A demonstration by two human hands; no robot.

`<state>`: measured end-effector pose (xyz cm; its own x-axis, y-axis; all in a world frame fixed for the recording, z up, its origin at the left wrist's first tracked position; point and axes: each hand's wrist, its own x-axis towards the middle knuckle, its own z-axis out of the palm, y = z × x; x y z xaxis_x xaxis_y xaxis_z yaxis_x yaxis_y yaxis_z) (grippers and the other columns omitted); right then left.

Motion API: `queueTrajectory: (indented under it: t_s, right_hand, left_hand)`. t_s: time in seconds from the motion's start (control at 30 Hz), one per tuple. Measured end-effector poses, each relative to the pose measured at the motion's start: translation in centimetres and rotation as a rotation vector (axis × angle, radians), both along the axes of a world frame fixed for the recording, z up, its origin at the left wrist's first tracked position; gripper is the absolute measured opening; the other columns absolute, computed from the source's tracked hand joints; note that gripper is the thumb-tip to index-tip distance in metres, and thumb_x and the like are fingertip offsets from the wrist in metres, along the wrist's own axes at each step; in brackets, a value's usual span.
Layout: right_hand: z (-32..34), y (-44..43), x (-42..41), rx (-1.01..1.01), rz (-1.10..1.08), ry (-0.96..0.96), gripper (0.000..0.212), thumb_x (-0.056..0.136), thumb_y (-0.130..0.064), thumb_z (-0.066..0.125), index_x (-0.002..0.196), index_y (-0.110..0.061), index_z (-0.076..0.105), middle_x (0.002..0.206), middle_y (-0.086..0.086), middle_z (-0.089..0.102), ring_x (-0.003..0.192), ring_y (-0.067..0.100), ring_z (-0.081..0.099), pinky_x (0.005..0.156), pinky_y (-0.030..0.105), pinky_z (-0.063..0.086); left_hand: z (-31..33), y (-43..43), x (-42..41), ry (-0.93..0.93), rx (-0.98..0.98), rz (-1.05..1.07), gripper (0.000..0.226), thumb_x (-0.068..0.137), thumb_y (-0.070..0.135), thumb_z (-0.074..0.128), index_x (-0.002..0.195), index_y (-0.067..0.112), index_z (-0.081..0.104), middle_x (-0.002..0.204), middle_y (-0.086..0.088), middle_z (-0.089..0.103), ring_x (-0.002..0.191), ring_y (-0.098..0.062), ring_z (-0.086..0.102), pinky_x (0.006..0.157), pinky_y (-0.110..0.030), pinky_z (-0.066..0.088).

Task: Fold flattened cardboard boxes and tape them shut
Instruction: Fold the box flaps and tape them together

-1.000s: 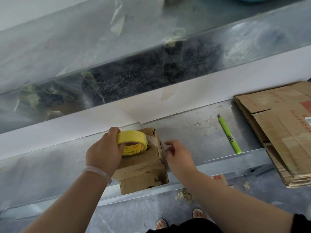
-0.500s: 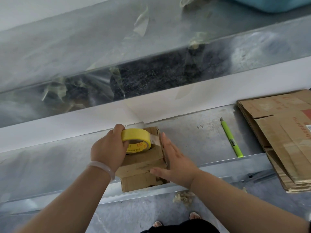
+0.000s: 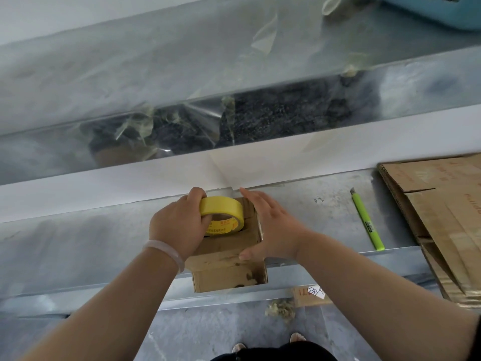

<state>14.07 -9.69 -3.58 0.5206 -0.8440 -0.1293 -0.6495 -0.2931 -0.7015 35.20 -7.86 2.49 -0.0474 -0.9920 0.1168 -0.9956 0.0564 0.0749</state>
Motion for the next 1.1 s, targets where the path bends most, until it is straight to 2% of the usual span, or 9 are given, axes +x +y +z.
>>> queueTrajectory:
  t_s: [0.13, 0.33, 0.43, 0.53, 0.73, 0.9, 1.0, 1.1]
  right_hand:
    - [-0.2, -0.1, 0.2, -0.015, 0.007, 0.002, 0.127, 0.058, -0.057, 0.086, 0.154, -0.035, 0.005, 0.159, -0.012, 0.008, 0.148, 0.014, 0.011, 0.120, 0.041, 0.024]
    - [-0.3, -0.2, 0.5, -0.033, -0.017, 0.007, 0.122, 0.057, -0.057, 0.085, 0.153, -0.032, 0.014, 0.156, -0.011, 0.013, 0.144, 0.014, 0.018, 0.118, 0.039, 0.028]
    - [-0.2, 0.0, 0.8, -0.053, -0.015, 0.015, 0.118, 0.058, -0.056, 0.084, 0.152, -0.030, 0.016, 0.154, -0.011, 0.015, 0.143, 0.014, 0.019, 0.117, 0.038, 0.029]
    - [0.1, 0.0, 1.1, -0.072, -0.009, 0.022, 0.114, 0.061, -0.053, 0.085, 0.151, -0.027, 0.020, 0.151, -0.011, 0.016, 0.141, 0.014, 0.020, 0.116, 0.034, 0.029]
    - [0.4, -0.1, 1.2, -0.095, -0.028, 0.033, 0.111, 0.061, -0.053, 0.083, 0.151, -0.027, 0.023, 0.146, -0.013, 0.017, 0.138, 0.012, 0.021, 0.113, 0.034, 0.032]
    - [0.7, 0.0, 1.7, -0.140, 0.006, 0.059, 0.106, 0.062, -0.053, 0.082, 0.149, -0.025, 0.026, 0.141, -0.012, 0.019, 0.134, 0.011, 0.023, 0.110, 0.030, 0.033]
    - [0.6, 0.1, 2.1, -0.133, 0.000, 0.057, 0.109, 0.062, -0.054, 0.081, 0.151, -0.026, 0.024, 0.141, -0.012, 0.018, 0.134, 0.011, 0.022, 0.110, 0.030, 0.033]
    - [0.6, 0.0, 2.1, -0.132, -0.013, 0.074, 0.113, 0.062, -0.056, 0.079, 0.153, -0.026, 0.019, 0.141, -0.014, 0.015, 0.136, 0.011, 0.019, 0.111, 0.032, 0.033]
  left_hand:
    - [0.0, 0.0, 0.2, 0.025, -0.035, -0.029, 0.024, 0.090, 0.035, 0.052, 0.111, 0.025, 0.050, 0.085, 0.006, 0.059, 0.066, -0.017, 0.050, 0.053, -0.028, 0.036]
    - [-0.4, -0.3, -0.1, 0.159, -0.035, -0.142, 0.029, 0.087, 0.017, 0.058, 0.115, 0.015, 0.054, 0.103, -0.006, 0.062, 0.075, -0.023, 0.053, 0.060, -0.029, 0.036]
    - [-0.7, -0.4, -0.1, 0.254, -0.034, -0.129, 0.030, 0.087, 0.012, 0.056, 0.117, 0.015, 0.054, 0.105, -0.007, 0.060, 0.076, -0.020, 0.049, 0.062, -0.029, 0.037]
    - [-0.9, -0.6, 0.4, 0.318, -0.030, -0.134, 0.032, 0.085, 0.007, 0.057, 0.116, 0.015, 0.056, 0.105, -0.007, 0.059, 0.079, -0.024, 0.053, 0.064, -0.030, 0.040]
    - [-1.1, -0.2, 0.2, 0.240, -0.052, -0.255, 0.040, 0.076, 0.004, 0.063, 0.113, 0.017, 0.058, 0.098, -0.004, 0.058, 0.082, -0.025, 0.055, 0.064, -0.033, 0.044]
    - [-1.3, -0.9, 0.4, 0.450, -0.037, -0.157, 0.039, 0.080, 0.000, 0.059, 0.115, 0.017, 0.060, 0.108, -0.003, 0.059, 0.092, -0.018, 0.052, 0.076, -0.030, 0.042]
    - [-1.4, -0.6, 0.7, 0.489, -0.044, -0.171, 0.037, 0.077, 0.007, 0.053, 0.111, 0.019, 0.060, 0.103, 0.000, 0.059, 0.089, -0.015, 0.050, 0.075, -0.029, 0.041]
    - [-1.4, 0.0, 0.7, 0.411, -0.051, -0.221, 0.037, 0.072, 0.016, 0.046, 0.107, 0.023, 0.059, 0.095, 0.003, 0.056, 0.086, -0.018, 0.051, 0.071, -0.030, 0.043]
